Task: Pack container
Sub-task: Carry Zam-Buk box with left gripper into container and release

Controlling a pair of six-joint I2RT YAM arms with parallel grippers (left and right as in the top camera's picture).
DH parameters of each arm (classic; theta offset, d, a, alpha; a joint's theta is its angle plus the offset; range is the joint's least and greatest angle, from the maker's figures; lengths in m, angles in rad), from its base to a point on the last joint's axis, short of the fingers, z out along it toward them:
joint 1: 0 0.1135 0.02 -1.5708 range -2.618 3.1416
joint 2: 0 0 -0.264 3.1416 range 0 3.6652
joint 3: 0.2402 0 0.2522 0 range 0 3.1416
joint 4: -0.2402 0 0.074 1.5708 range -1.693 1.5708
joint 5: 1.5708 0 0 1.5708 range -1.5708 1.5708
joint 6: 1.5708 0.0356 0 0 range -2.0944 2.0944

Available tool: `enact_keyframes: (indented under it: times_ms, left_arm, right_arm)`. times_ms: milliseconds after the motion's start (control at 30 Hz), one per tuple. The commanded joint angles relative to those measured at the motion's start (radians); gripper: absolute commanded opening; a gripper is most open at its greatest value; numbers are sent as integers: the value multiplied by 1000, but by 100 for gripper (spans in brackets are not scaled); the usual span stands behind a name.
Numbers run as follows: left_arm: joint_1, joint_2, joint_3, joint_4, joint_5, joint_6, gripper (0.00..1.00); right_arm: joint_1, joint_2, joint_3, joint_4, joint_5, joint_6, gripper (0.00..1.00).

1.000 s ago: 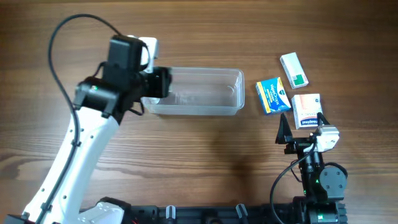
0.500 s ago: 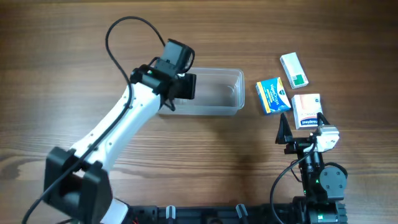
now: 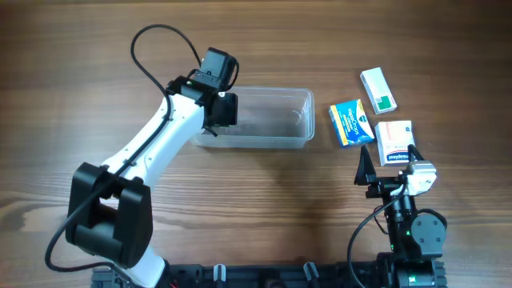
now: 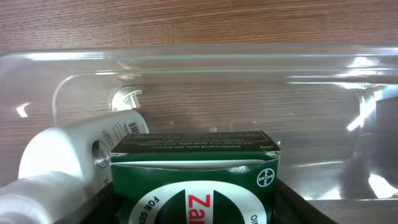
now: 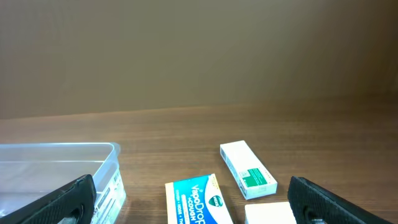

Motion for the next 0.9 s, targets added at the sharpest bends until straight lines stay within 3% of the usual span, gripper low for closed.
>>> enact_keyframes:
  times_ms: [0, 233, 400, 600, 767, 867]
  left_arm:
    - [-3, 5, 16, -4, -12, -13, 60]
    - [-2, 26, 8, -9, -13, -13, 61]
    - [-2, 45, 8, -30, -13, -13, 78]
    - [-3, 43, 8, -50, -12, -13, 82]
    - [-3, 40, 12, -41, 48, -13, 66]
    - [-3, 34, 12, -37, 87, -13, 49]
  right_arm:
    - [-6, -1, -2, 5, 6, -7, 100]
    - [-6, -1, -2, 5, 6, -7, 100]
    - [-6, -1, -2, 5, 6, -7, 100]
    - [-6, -1, -2, 5, 6, -7, 100]
    - [-6, -1, -2, 5, 6, -7, 100]
    - [-6, -1, -2, 5, 6, -7, 100]
